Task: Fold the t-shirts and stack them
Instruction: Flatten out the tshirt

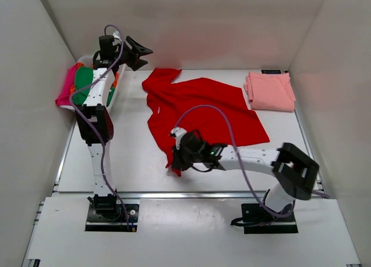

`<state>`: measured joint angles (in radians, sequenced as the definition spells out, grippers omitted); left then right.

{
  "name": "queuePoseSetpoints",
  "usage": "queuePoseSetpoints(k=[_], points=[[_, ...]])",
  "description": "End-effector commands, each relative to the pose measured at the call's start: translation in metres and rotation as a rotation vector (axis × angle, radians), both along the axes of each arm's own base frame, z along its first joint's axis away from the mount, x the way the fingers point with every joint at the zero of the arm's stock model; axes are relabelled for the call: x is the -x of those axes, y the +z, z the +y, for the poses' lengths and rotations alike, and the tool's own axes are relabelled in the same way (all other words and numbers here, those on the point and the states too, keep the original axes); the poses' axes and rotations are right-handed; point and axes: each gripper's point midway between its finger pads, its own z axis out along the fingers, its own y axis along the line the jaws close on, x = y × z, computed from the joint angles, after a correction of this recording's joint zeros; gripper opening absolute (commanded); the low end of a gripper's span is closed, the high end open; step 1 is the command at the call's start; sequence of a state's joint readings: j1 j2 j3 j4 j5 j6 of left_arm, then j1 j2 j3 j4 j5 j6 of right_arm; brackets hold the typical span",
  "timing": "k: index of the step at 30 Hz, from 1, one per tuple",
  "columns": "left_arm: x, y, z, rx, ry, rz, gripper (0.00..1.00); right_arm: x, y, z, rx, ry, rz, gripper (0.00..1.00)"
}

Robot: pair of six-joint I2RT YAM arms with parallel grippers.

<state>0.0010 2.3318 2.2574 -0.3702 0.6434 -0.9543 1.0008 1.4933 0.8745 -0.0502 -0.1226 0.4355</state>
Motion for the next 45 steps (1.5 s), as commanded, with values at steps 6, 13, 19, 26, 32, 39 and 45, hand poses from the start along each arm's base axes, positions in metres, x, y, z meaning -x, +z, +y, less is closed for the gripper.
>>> queuePoseSetpoints(k=[6,13,19,26,32,39,45], points=[[0.066,0.132,0.021,-0.092,-0.031,-0.222,0.79,0.015,0.014,0.102,-0.082,0.153,-0.085,0.44],[0.198,0.036,0.010,-0.371,-0.075,-0.064,0.81,-0.045,0.063,0.019,-0.134,-0.100,-0.186,0.72],[0.318,-0.097,-0.023,-0.491,-0.162,0.048,0.81,-0.102,0.066,-0.097,-0.115,-0.312,-0.210,0.62],[0.315,-0.175,-0.021,-0.555,-0.160,0.209,0.76,-0.092,0.051,-0.090,-0.134,-0.256,-0.173,0.48],[0.290,-0.191,-0.046,-0.417,-0.134,0.230,0.71,-0.066,0.028,-0.046,-0.206,-0.152,-0.082,0.20],[0.281,-0.163,-0.059,-0.341,-0.099,0.172,0.71,-0.020,-0.019,0.001,-0.171,0.008,0.045,0.06],[0.262,-0.167,-0.060,-0.317,-0.088,0.181,0.71,-0.007,-0.057,0.005,-0.102,0.034,0.124,0.00]])
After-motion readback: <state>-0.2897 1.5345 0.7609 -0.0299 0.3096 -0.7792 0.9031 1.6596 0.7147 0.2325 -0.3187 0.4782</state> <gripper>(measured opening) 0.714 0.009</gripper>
